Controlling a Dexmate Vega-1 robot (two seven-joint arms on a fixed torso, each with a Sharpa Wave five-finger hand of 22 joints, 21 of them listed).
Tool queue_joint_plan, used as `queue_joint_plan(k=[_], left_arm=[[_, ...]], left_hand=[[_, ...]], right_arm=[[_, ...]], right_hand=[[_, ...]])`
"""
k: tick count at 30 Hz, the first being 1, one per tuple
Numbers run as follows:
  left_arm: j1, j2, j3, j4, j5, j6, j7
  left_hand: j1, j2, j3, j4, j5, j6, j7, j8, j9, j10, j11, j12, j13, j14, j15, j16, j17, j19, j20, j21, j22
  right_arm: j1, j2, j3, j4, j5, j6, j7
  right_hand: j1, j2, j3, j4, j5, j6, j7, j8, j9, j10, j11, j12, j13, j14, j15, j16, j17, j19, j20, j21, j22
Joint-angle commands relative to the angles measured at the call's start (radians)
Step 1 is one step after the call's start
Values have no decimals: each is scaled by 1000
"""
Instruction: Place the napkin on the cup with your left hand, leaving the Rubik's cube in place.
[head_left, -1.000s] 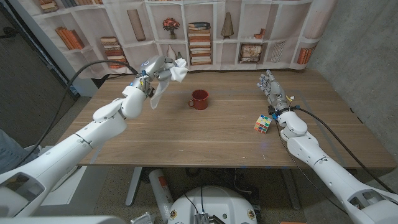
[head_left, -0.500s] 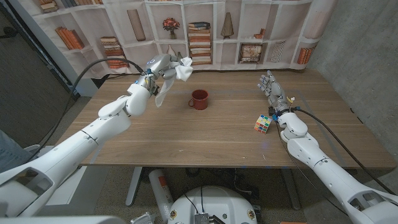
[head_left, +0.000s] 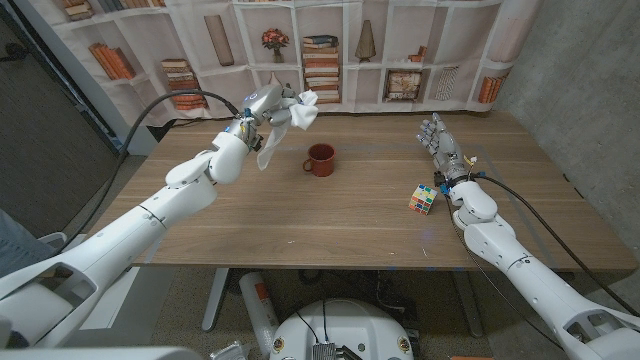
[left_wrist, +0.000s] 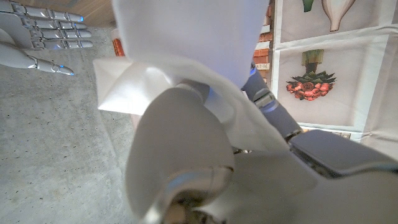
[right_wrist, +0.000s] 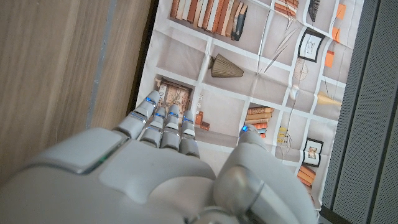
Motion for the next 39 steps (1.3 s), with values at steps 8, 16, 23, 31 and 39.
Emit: queue_joint_plan(k=[8,16,23,31,39], left_arm=[[-52,-31,37,29,33,-20,-20],[-91,-57,62,63,46,-29,-33],[-120,-74,90,73,66,-16,-62],[-132,-76,107,70,87,13,-88],[-133,-70,115,58,103,39,-105]], left_hand=[[-10,5,-6,0,4,12,-2,10,0,15,-8,-4,9,25,-107,-7,6,-11,-29,7,1],[-12,5,-8,1,4,16,-5,11,-3,25,-12,-5,10,26,-107,-10,7,-18,-28,8,1],[-15,3,-10,1,4,18,-7,12,-5,27,-13,-8,11,28,-107,-12,8,-18,-27,11,0],[-18,1,-12,2,5,22,-13,13,-9,30,-17,-12,12,34,-109,-13,9,-22,-25,14,0],[-20,1,-13,2,5,22,-18,12,-13,32,-19,-15,15,31,-110,-18,10,-24,-24,17,0]], right_arm=[[-19,-9,10,-28,4,-6,-14],[-31,-9,18,-28,10,4,-18],[-32,-7,19,-18,11,15,-10],[-38,-9,24,-14,15,23,-5],[-43,-9,28,-14,22,25,-4]], right_hand=[[4,10,4,-5,-2,7,2,2,5,5,-3,-4,3,10,-1,-2,6,10,-7,-6,6],[3,10,4,-6,-2,7,3,1,5,6,-3,-4,3,11,-1,-2,6,10,-6,-7,6],[3,11,3,-6,-2,7,3,2,5,5,-4,-4,3,10,-1,-2,6,10,-7,-8,6],[2,11,3,-6,-2,7,3,1,5,5,-4,-4,3,10,0,-2,6,11,-7,-10,6],[2,12,3,-6,-2,7,2,1,5,5,-5,-4,3,9,-1,-2,6,11,-7,-11,6]])
